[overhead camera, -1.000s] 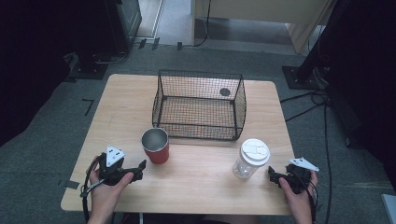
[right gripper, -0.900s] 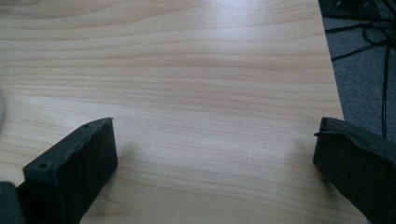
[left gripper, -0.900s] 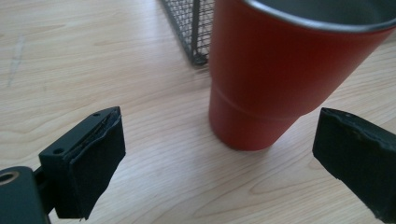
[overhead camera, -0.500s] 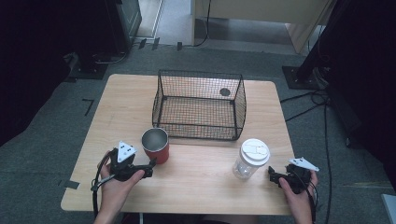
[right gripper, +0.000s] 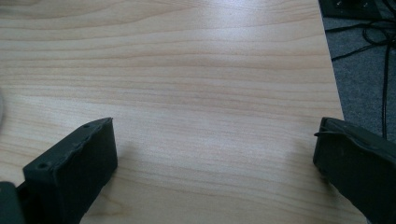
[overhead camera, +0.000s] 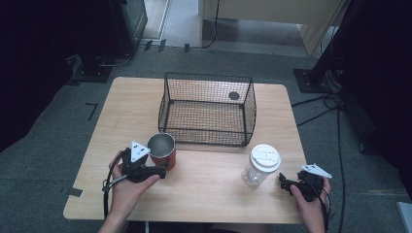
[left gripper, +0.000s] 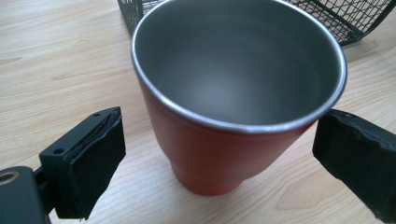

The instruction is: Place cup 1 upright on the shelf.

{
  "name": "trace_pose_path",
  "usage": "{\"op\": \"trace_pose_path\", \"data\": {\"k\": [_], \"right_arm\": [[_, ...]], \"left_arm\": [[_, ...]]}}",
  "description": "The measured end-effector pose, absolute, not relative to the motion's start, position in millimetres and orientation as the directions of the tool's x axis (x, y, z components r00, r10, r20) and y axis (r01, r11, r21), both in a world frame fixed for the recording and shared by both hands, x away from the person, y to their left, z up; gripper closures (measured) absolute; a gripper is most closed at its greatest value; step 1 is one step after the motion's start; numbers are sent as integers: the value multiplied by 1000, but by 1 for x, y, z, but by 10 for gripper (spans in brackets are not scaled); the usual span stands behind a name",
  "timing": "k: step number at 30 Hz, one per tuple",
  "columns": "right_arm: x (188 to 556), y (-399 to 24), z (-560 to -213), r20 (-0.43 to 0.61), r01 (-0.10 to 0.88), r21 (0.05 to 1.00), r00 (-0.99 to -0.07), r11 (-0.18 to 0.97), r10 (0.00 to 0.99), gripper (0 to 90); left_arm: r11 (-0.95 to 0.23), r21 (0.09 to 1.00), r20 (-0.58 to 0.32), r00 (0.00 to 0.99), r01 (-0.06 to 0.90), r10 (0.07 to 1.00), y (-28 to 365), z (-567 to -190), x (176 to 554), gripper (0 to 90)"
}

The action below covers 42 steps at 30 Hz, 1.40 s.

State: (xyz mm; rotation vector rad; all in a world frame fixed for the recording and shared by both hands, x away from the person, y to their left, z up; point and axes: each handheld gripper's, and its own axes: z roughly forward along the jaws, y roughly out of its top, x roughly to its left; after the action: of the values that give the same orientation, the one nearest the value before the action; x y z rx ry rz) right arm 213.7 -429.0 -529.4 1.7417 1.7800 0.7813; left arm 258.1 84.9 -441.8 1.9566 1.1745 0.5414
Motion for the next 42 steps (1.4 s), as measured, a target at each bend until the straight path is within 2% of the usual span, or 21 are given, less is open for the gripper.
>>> {"op": "trace_pose_path", "data": {"k": [30,42], "right_arm": [[214,-429,-529,27,696,718,-33,3,999,0],[214,-429,-529,27,696,718,-33,3,999,0]], "left_arm": [[-251,782,-55,465,571,884,65,-442,282,52],[-263,793,-25,460,550,888,65,-440,280,73]]}}
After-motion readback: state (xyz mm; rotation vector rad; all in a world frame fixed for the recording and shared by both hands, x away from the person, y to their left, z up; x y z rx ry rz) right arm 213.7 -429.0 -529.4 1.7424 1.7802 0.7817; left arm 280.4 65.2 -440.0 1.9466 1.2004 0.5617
